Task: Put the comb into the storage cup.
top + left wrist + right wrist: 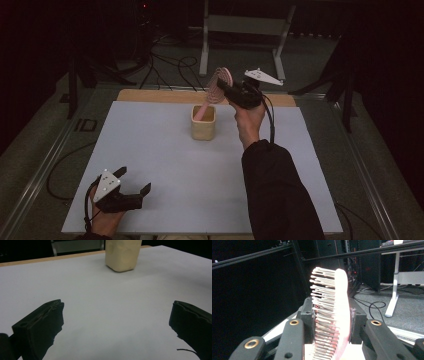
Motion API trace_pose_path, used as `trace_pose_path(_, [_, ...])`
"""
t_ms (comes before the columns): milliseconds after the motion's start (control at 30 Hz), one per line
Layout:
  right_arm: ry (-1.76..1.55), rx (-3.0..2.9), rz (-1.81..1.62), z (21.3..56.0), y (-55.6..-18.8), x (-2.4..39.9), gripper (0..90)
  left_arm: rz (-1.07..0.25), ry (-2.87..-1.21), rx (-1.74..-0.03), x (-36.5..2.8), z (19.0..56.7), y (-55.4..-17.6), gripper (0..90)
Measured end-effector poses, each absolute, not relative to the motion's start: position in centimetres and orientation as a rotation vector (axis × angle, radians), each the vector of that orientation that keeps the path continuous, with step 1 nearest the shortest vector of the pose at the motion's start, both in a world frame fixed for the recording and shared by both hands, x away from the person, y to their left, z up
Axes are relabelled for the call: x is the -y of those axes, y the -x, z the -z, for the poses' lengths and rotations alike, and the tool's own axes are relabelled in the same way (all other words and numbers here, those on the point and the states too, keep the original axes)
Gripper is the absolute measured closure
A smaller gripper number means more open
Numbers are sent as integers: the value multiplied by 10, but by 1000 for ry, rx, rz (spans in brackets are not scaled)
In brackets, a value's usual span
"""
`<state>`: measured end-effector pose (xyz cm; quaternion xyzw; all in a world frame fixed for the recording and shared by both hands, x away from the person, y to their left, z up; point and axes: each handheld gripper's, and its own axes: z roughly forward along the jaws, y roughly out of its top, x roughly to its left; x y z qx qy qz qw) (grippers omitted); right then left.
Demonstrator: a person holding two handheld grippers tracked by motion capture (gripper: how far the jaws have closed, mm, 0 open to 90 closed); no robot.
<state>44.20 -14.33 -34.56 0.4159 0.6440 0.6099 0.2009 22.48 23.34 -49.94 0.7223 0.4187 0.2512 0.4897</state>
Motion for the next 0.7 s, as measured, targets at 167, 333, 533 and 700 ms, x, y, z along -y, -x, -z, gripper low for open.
trace_pose_path(167, [-1161, -1804, -1701, 348, -442, 143, 654, -609, -1759, -1017, -233, 500, -225, 0])
trace_pose_path(333, [-1167, -1809, -1698, 349, -443, 143, 654, -608, -1761, -1017, -233, 500, -225, 0])
trace_pose_path(533, [-1172, -1812, -1695, 352, -443, 142, 653, -608, -1761, -1017, -233, 500, -225, 0])
trace_pose_path(700, [-1175, -1816, -1693, 354, -443, 143, 653, -608, -1760, -1017, -233, 500, -225, 0])
